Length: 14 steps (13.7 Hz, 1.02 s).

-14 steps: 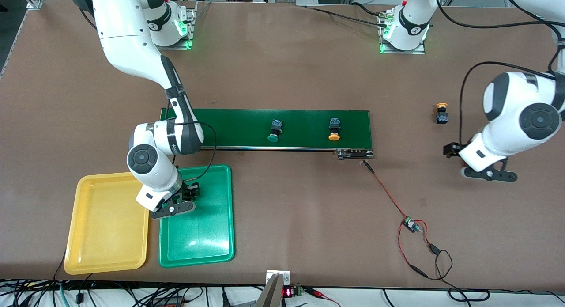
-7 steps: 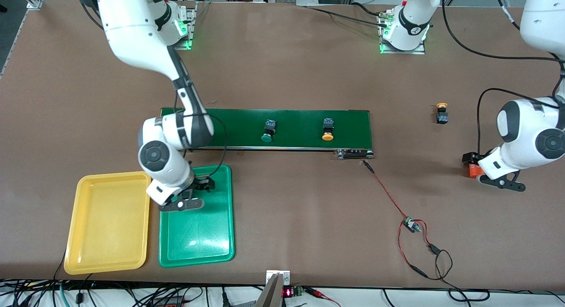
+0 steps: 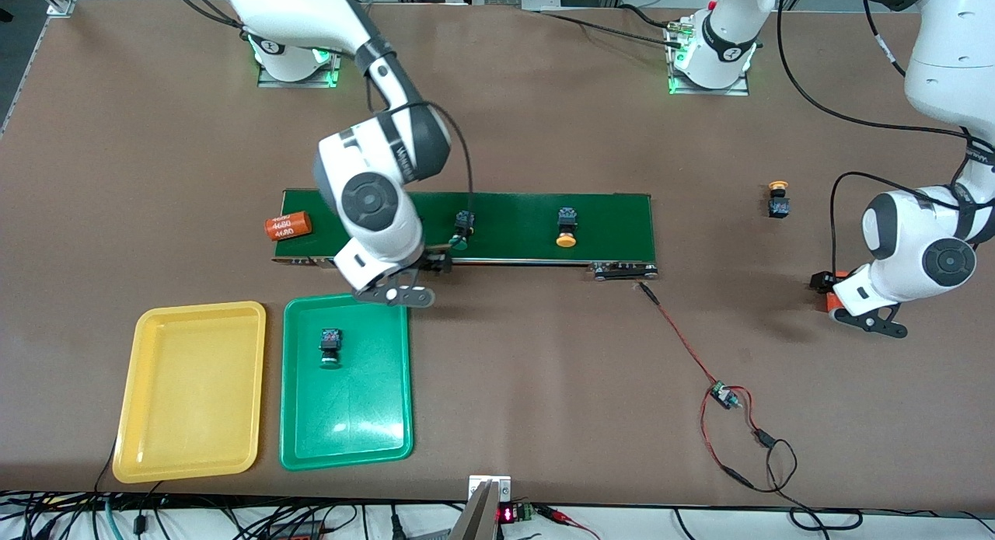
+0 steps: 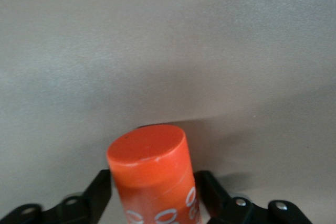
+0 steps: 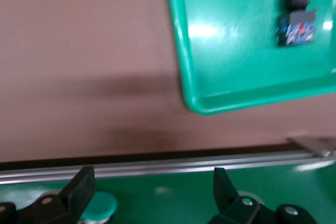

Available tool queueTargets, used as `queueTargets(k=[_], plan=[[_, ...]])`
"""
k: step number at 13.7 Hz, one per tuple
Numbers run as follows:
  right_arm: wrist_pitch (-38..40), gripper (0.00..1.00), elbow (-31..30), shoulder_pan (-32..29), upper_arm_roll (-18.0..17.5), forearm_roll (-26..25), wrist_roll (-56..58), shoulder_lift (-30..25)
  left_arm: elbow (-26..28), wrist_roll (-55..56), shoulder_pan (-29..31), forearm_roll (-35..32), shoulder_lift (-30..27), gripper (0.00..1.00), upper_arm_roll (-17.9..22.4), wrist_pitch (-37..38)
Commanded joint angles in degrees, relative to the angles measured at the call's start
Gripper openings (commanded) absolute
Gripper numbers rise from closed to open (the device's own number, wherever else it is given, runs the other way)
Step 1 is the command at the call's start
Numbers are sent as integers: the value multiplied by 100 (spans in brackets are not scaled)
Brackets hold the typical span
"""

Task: Sort buttons by color to trays
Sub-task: 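Grasp a capacitor with the left gripper while the right gripper grasps green button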

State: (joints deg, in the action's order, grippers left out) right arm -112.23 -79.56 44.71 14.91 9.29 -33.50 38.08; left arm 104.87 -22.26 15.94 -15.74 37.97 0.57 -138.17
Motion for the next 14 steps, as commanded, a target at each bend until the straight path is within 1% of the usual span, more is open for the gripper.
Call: queueTargets(k=[1,2,4,6,7,8,9,10,11,12,13,14], plan=[[-35,100,-296,431,21,3,-708,-108,-46,-112,-56,-17,-70,24,48,62],[-44,100,-340,572,21,3,-911,-90,-63,-112,-73,-25,-140,21,48,123],[-62,100,-498,714,30,3,-1071,-81,-151,-112,-100,1,-359,19,-57,648],[-132,100,-639,793,30,3,-1071,-72,-378,-86,-100,10,-623,19,-372,1350],[-263,100,-770,785,30,-6,-1054,-72,-554,-51,-100,44,-694,19,-522,1815],[-430,100,-928,785,30,-6,-1019,-72,-790,-42,-100,288,-721,19,-706,2264],[-596,100,-1060,767,30,-6,-992,-72,-949,-50,-100,691,-721,19,-769,2686],[-685,100,-1140,750,30,-6,-992,-72,-994,-15,-117,1313,-721,19,-822,2942],[-703,99,-1149,741,30,-6,-992,-72,-995,37,-143,1728,-721,19,-961,3023],[-704,80,-1167,723,30,-6,-983,-72,-969,212,-161,1845,-721,19,-1076,3041],[-669,57,-1167,715,30,-6,-983,-72,-951,483,-187,1873,-729,19,-1268,3085],[-651,34,-1158,714,30,-6,-1018,-72,-960,782,-188,1890,-738,19,-1470,3303]])
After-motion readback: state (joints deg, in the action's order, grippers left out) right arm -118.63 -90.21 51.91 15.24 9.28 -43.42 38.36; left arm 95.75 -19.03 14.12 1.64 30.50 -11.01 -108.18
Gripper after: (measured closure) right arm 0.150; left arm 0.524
